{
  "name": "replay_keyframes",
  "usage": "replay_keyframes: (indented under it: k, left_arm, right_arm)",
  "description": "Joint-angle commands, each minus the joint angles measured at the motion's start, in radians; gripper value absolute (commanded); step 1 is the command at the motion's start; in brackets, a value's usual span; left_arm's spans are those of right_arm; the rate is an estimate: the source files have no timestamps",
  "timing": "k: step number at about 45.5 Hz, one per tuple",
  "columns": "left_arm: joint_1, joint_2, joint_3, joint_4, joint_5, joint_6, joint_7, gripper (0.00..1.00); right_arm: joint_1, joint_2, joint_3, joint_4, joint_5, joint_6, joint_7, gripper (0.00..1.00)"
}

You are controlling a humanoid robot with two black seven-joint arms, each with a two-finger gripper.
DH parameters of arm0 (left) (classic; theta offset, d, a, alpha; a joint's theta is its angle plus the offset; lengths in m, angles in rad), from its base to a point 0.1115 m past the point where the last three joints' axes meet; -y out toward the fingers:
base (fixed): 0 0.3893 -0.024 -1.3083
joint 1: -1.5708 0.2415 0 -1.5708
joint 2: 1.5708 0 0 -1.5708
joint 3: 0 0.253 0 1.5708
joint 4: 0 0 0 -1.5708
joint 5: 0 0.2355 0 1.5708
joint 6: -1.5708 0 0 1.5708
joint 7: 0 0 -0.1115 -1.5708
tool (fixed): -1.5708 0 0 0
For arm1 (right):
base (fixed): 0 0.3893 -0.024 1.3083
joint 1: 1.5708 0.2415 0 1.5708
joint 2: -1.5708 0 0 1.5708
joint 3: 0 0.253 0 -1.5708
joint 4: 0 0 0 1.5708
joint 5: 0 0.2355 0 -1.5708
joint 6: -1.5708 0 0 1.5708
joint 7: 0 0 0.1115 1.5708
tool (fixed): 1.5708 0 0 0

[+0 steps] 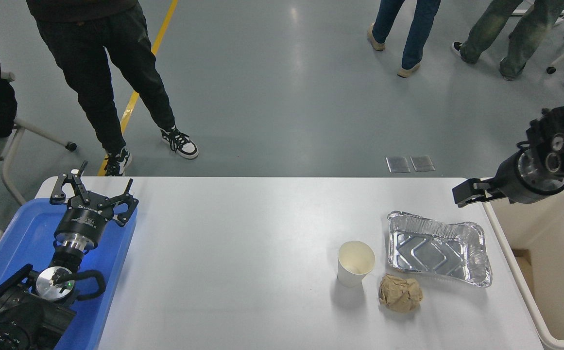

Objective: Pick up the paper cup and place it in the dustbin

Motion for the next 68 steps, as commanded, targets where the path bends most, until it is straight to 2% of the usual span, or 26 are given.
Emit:
replay_keyframes:
  k: [1,21,45,48,50,52,53,55,57,60,61,64,68]
  left_arm:
    - [-0.002,-0.001,0.002,-0.001,0.001,0.000,0.000,0.99]
    - [-0.002,0.000,0.002,-0.001,0.001,0.000,0.002,0.99]
    - [-0.002,0.000,0.002,-0.001,0.001,0.000,0.002,0.99]
    - [-0.002,0.000,0.002,-0.001,0.001,0.000,0.002,0.99]
    - [-0.002,0.000,0.002,-0.001,0.001,0.000,0.002,0.99]
    - [-0.002,0.000,0.002,-0.001,0.001,0.000,0.002,0.99]
    - [-0.002,0.000,0.002,-0.001,0.001,0.000,0.002,0.99]
    - [-0.002,0.000,0.002,-0.001,0.001,0.000,0.002,0.99]
    - [-0.002,0.000,0.002,-0.001,0.001,0.000,0.002,0.99]
    - [-0.002,0.000,0.003,-0.001,0.001,0.000,0.002,0.99]
    - [-0.002,0.000,0.003,-0.001,0.001,0.000,0.002,0.99]
    - [-0.002,0.000,0.002,-0.001,0.001,0.000,0.002,0.99]
    - [-0.002,0.000,0.002,-0.001,0.001,0.000,0.002,0.99]
  right_arm:
    - [-0.110,0.106,0.109,-0.040,0.025,-0.011,-0.002,1.00]
    - [-0.298,0.192,0.252,-0.152,0.059,-0.025,-0.002,1.00]
    - [-0.419,0.203,0.259,-0.224,0.055,-0.061,-0.002,1.00]
    - [-0.423,0.203,0.259,-0.224,0.056,-0.075,-0.002,0.97]
    - [-0.426,0.204,0.259,-0.224,0.056,-0.083,-0.002,0.90]
    - [-0.428,0.207,0.259,-0.224,0.056,-0.089,-0.002,0.67]
    - [-0.428,0.209,0.259,-0.224,0.056,-0.091,-0.002,0.60]
    - [-0.428,0.207,0.259,-0.224,0.061,-0.092,-0.002,0.55]
    - [-0.428,0.207,0.261,-0.224,0.061,-0.095,-0.002,0.46]
    - [-0.428,0.207,0.264,-0.224,0.062,-0.094,-0.002,0.40]
    - [-0.428,0.207,0.264,-0.224,0.062,-0.094,-0.002,0.34]
    - [-0.429,0.206,0.263,-0.224,0.061,-0.078,0.000,0.00]
    - [-0.429,0.206,0.259,-0.221,0.061,-0.077,-0.002,0.00]
